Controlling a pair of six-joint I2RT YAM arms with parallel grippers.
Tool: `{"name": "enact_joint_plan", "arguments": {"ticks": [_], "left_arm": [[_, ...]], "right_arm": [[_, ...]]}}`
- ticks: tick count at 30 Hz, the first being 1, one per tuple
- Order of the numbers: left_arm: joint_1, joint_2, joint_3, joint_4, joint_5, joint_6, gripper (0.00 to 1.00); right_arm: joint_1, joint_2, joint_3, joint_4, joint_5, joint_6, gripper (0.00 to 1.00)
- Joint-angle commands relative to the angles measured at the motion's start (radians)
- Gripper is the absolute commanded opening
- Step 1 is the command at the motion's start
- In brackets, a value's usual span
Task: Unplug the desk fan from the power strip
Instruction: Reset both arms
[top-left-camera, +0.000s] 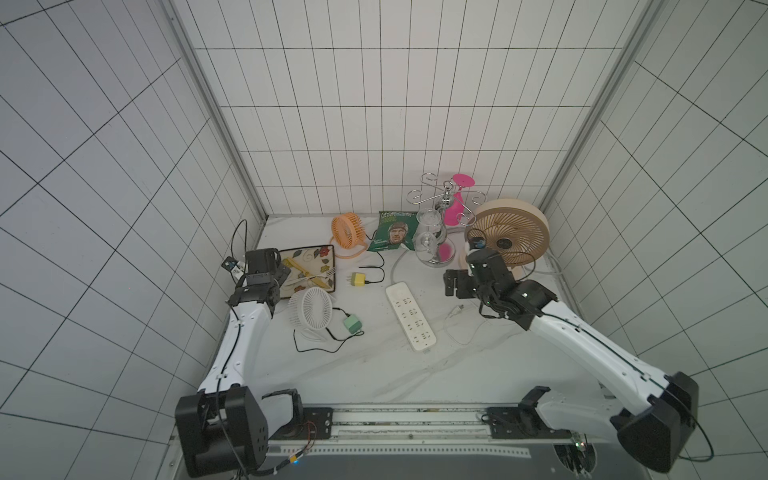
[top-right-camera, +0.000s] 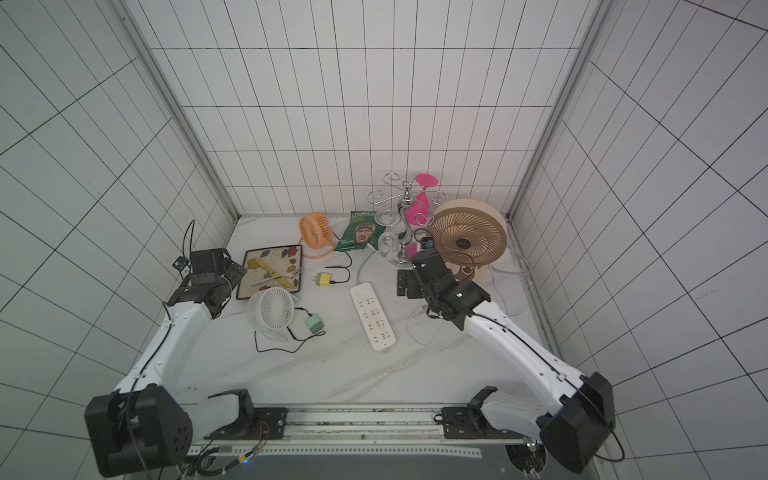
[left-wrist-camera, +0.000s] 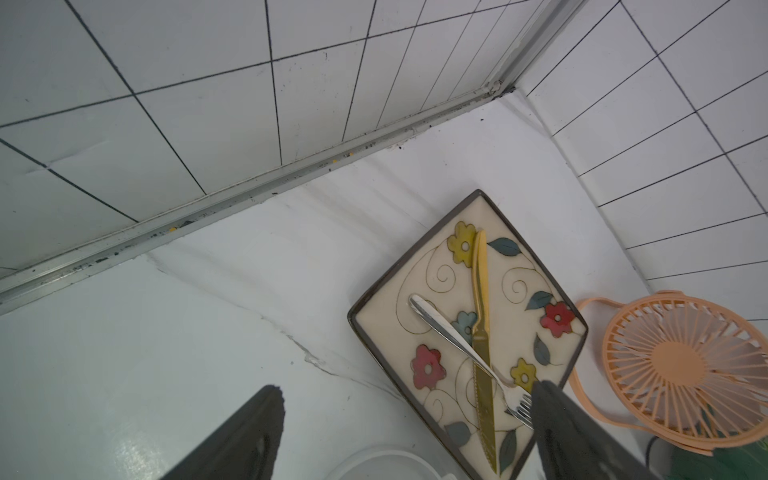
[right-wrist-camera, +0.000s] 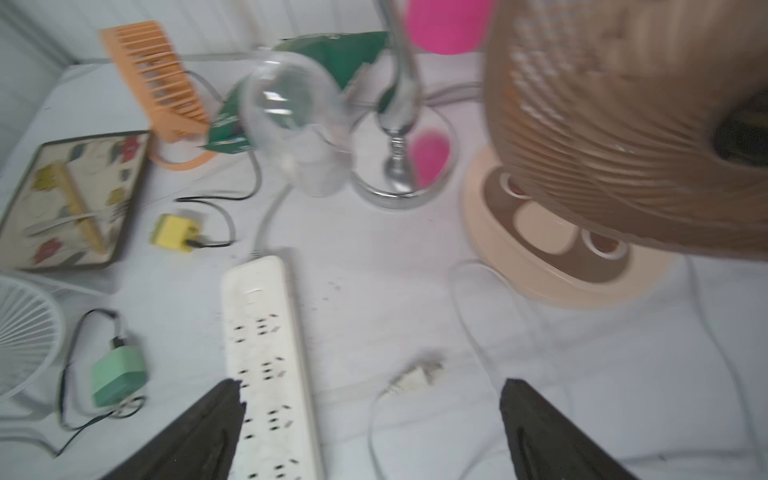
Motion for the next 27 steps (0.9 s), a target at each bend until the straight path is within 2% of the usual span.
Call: {"name": "enact_joint_plan", "arguments": {"ticks": [1,5,8,10,15,18,21,24,26,27], "left_arm": [[0.015,0.022,-0.027,0.102,-0.066,0.066,0.95],[0.041,0.064,-0.061,0.186,-0.057,0.133,0.95],[0.047,0.089,-0.092,0.257,-0.054,0.199,0.95],[0.048,0.093,-0.127,0.318,-0.051,0.248,0.96],[0.048,0.096,-0.224,0.505,0.002,0.367,0.96],[0.050,0.118,-0.268,0.590,0.036,0.388,0.96],[0.050,0.132,-0.339,0.723,0.088,0.385,0.96],[0.045,0.141,-0.380,0.826,0.142,0.424,0.95],[0.022,0.137,-0.405,0.904,0.155,0.479,0.95],[0.012,0.140,-0.416,0.951,0.158,0.493,0.95]], "right_arm": [[-0.182,-0.112,-0.154,0.011,0.120,0.072,0.99],[-0.404,-0.138,-0.313,0.236,0.165,-0.022,0.99],[-0.511,-0.077,-0.427,0.542,0.069,-0.199,0.99],[-0.565,0.005,-0.450,0.674,0.023,-0.268,0.99],[-0.594,0.174,-0.494,0.982,-0.052,-0.361,0.99],[-0.595,0.272,-0.533,1.191,-0.030,-0.379,0.99],[-0.595,0.354,-0.537,1.292,-0.040,-0.398,1.00],[-0.596,0.462,-0.597,1.520,-0.049,-0.412,0.99],[-0.602,0.431,-0.545,1.359,-0.063,-0.394,0.99],[-0.618,0.452,-0.551,1.406,-0.095,-0.392,0.99]]}}
